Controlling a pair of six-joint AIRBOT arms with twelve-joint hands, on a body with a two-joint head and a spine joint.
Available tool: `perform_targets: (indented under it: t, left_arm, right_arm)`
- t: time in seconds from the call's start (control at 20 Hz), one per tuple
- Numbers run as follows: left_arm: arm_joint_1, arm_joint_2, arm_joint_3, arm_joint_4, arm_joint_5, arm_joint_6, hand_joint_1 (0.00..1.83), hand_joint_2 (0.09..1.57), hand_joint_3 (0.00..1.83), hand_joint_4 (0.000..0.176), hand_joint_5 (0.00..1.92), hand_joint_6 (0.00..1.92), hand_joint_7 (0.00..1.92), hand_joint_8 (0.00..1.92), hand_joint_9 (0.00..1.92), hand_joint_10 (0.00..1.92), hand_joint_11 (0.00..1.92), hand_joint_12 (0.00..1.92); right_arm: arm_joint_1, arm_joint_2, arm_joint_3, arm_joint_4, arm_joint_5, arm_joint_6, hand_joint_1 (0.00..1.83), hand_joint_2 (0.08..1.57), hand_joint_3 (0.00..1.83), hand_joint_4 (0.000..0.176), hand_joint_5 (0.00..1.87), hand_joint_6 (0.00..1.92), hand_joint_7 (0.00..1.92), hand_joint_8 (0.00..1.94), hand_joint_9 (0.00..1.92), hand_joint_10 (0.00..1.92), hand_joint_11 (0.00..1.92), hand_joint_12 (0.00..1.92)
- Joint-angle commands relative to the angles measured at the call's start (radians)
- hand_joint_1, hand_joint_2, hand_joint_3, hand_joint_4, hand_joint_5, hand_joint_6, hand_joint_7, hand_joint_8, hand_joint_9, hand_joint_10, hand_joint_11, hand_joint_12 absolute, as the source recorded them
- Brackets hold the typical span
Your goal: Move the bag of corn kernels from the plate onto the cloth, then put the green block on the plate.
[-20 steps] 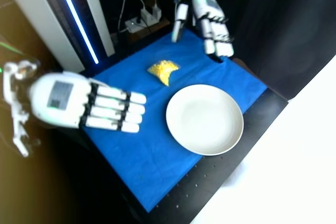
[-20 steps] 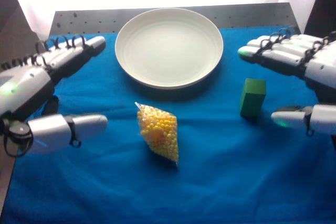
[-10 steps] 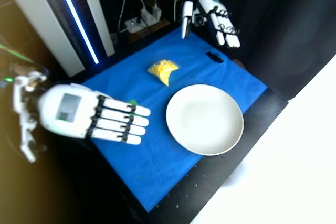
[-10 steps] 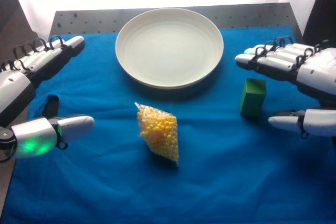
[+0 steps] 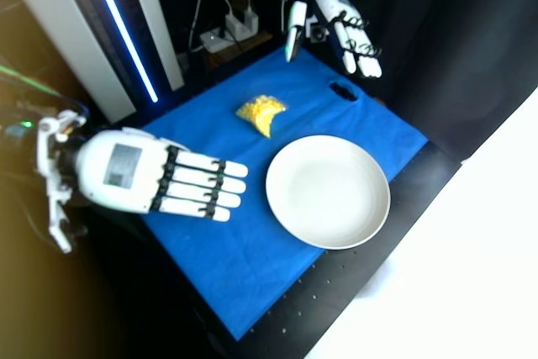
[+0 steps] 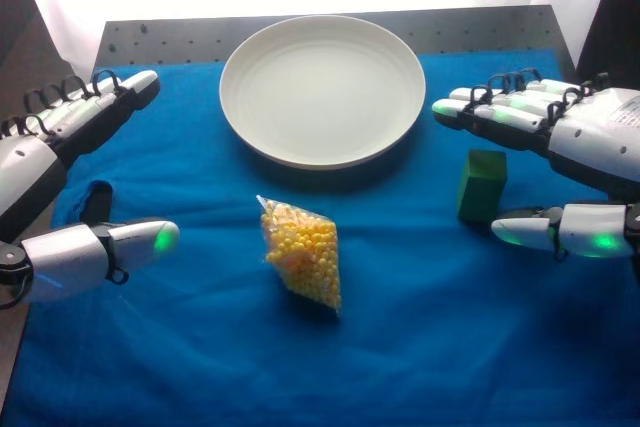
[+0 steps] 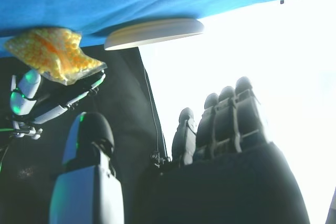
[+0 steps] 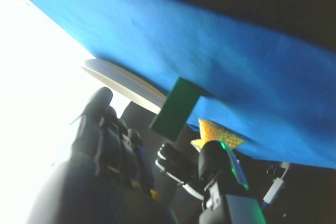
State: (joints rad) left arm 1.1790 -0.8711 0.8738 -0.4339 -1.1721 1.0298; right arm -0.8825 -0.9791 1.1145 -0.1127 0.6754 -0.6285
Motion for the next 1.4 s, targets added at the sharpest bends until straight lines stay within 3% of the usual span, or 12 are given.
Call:
perform_targets:
  t: [0.0,0.05,0.1,0.15,0.2,0.25,0.45,0.6,0.75,1.0,1.2,1.35]
  left_arm:
    - [-0.002,-0.007,0.005,0.016,-0.121,-0.002,0.55,1.07,0.00,0.176,0.00,0.00,0.00,0.00,0.00,0.00,0.00,0.00]
    - [-0.001,-0.007,0.005,0.016,-0.121,-0.002,0.56,1.08,0.00,0.176,0.00,0.00,0.00,0.00,0.00,0.00,0.00,0.00]
    - [-0.001,-0.008,0.005,0.016,-0.121,-0.002,0.55,1.08,0.00,0.176,0.00,0.00,0.00,0.00,0.00,0.00,0.00,0.00]
    - [-0.001,-0.010,0.005,0.016,-0.121,-0.002,0.53,1.08,0.00,0.176,0.00,0.00,0.00,0.00,0.00,0.00,0.00,0.00]
    - [-0.001,-0.011,0.006,0.015,-0.121,-0.002,0.52,1.09,0.01,0.176,0.00,0.00,0.00,0.00,0.00,0.00,0.00,0.00]
    - [-0.001,-0.011,0.006,0.014,-0.122,-0.003,0.52,1.10,0.01,0.176,0.00,0.00,0.00,0.00,0.00,0.00,0.00,0.00]
    - [0.005,-0.012,0.005,0.007,-0.129,-0.003,0.52,1.12,0.01,0.176,0.00,0.00,0.00,0.00,0.00,0.00,0.00,0.00]
    - [0.010,-0.012,0.004,0.005,-0.137,-0.003,0.46,1.12,0.01,0.176,0.00,0.00,0.00,0.00,0.00,0.00,0.00,0.00]
    - [0.013,-0.012,0.004,0.004,-0.139,-0.004,0.40,1.14,0.01,0.172,0.00,0.00,0.00,0.00,0.00,0.00,0.00,0.00]
    - [0.013,-0.017,0.005,0.004,-0.139,-0.006,0.46,1.14,0.00,0.175,0.00,0.00,0.00,0.00,0.00,0.00,0.00,0.00]
    - [0.013,-0.021,0.005,0.005,-0.136,-0.011,0.50,1.16,0.01,0.176,0.00,0.00,0.00,0.00,0.00,0.00,0.00,0.00]
    - [0.013,-0.025,0.009,0.007,-0.133,-0.012,0.50,1.16,0.00,0.165,0.00,0.00,0.00,0.00,0.00,0.00,0.00,0.00]
  right_arm:
    - [0.015,-0.003,0.005,0.015,0.116,0.003,0.67,1.30,0.00,0.000,0.03,0.01,0.04,0.01,0.14,0.05,0.00,0.86]
    - [0.016,-0.006,0.008,0.015,0.116,0.003,0.71,1.31,0.00,0.000,0.15,0.06,0.25,0.09,0.31,0.16,0.00,1.34]
    - [0.016,-0.007,0.009,0.015,0.116,0.003,0.79,1.31,0.00,0.000,0.25,0.08,0.42,0.16,0.38,0.78,0.13,1.68]
    - [0.016,-0.008,0.010,0.015,0.116,0.003,0.95,1.28,0.00,0.000,0.39,0.13,0.72,0.29,0.64,1.06,0.44,1.71]
    - [0.017,-0.008,0.011,0.015,0.116,0.003,1.15,1.26,0.01,0.000,0.62,1.14,0.75,1.16,0.98,1.13,0.86,1.58]
    - [0.022,-0.008,0.011,0.014,0.116,0.003,1.19,1.27,0.00,0.000,0.60,1.30,0.81,1.41,0.99,1.25,0.93,1.58]
    - [0.064,-0.005,0.018,-0.008,0.116,0.003,1.17,1.33,0.00,0.000,0.51,1.40,0.72,1.70,1.02,1.63,1.05,1.75]
    - [0.099,0.001,0.018,-0.050,0.118,0.033,1.17,1.34,0.00,0.000,0.50,1.43,0.72,1.70,0.98,1.62,1.00,1.75]
    - [0.130,0.012,0.017,-0.097,0.130,0.066,1.19,1.29,0.00,0.000,0.55,1.44,0.80,1.49,0.97,1.28,0.95,1.55]
    - [0.240,0.008,0.044,-0.159,0.084,0.073,1.17,1.31,0.00,0.000,0.53,1.45,0.77,1.58,0.91,1.44,0.86,1.73]
    - [0.384,-0.105,0.144,-0.249,-0.069,0.078,1.19,1.28,0.00,0.000,0.60,1.37,0.79,1.53,0.88,1.41,0.79,1.70]
    - [0.450,-0.195,0.216,-0.304,-0.180,0.079,1.20,1.28,0.00,0.000,0.61,1.25,0.77,1.62,0.94,1.67,0.94,1.85]
